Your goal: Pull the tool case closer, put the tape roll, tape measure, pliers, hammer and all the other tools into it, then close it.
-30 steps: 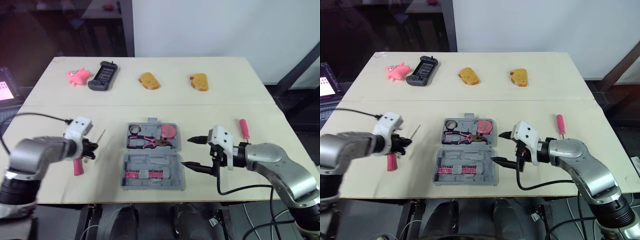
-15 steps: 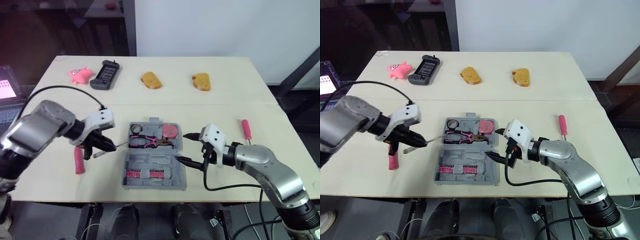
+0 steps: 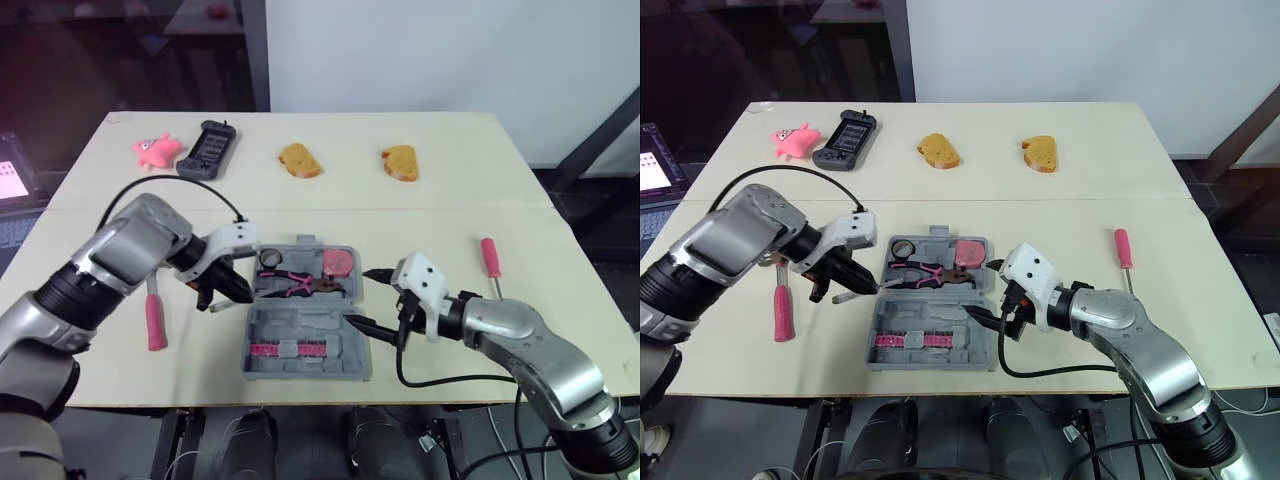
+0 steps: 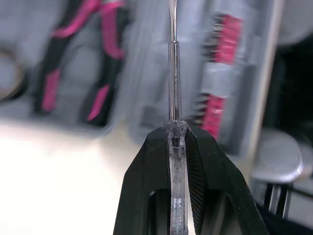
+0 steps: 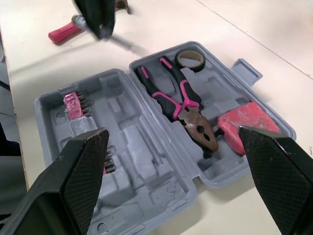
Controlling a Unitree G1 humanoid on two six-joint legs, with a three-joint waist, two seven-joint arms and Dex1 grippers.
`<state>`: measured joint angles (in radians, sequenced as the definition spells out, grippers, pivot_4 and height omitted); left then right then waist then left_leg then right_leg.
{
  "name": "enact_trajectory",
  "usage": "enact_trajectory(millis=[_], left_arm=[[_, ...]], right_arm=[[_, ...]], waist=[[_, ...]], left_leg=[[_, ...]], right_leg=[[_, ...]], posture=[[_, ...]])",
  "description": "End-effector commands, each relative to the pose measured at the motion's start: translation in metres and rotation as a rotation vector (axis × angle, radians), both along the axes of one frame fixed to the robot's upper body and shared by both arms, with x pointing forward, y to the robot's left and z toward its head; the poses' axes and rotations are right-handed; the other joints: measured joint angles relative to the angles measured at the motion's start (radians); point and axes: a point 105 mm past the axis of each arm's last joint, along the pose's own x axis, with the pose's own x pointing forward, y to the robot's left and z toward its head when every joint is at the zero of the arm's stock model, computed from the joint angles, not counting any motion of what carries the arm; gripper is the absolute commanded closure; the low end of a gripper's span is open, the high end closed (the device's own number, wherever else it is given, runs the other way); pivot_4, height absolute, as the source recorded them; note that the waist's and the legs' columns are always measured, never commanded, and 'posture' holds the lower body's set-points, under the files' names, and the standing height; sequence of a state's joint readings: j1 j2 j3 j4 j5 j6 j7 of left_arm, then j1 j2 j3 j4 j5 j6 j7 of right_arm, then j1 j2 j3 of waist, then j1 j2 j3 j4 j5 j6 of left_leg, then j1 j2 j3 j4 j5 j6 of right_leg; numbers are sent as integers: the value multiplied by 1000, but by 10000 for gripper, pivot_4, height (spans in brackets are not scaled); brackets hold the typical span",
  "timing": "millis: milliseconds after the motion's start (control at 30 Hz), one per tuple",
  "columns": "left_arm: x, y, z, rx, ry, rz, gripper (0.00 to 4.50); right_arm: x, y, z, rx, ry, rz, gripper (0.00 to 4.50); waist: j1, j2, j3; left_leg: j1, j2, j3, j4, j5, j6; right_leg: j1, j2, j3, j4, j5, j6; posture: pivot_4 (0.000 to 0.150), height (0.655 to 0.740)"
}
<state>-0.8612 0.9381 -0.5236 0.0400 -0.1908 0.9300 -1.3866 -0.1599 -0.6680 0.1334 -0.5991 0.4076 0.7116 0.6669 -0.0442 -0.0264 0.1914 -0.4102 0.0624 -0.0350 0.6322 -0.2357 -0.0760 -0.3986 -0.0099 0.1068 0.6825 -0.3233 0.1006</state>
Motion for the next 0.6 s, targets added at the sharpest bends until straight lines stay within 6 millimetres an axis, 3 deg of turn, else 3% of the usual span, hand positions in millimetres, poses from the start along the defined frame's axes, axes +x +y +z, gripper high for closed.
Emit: enact_trajectory(millis=[33, 200, 600], left_arm=[[13, 33, 9, -8, -67, 253, 44844], [13, 75, -22, 45, -78, 586, 44844], [17, 57, -78, -247, -155, 759, 44844]], right_arm=[[-3, -3, 10, 8, -46, -9, 0], [-1, -6, 10, 5, -42, -23, 0], [-3, -3, 8, 15, -24, -15, 0]], waist=[[-1, 0, 0], [-2, 0, 0], [30, 4, -2]], left_leg=[[0, 0, 0, 0, 0, 0], [0, 0, 0, 0, 0, 0], [3, 0, -1, 3, 0, 0]], right_leg=[[0, 0, 0, 0, 0, 0], [0, 0, 0, 1, 0, 0], [5, -1, -1, 2, 0, 0]], posture=[[1500, 7400], [1500, 7400], [1500, 7400]])
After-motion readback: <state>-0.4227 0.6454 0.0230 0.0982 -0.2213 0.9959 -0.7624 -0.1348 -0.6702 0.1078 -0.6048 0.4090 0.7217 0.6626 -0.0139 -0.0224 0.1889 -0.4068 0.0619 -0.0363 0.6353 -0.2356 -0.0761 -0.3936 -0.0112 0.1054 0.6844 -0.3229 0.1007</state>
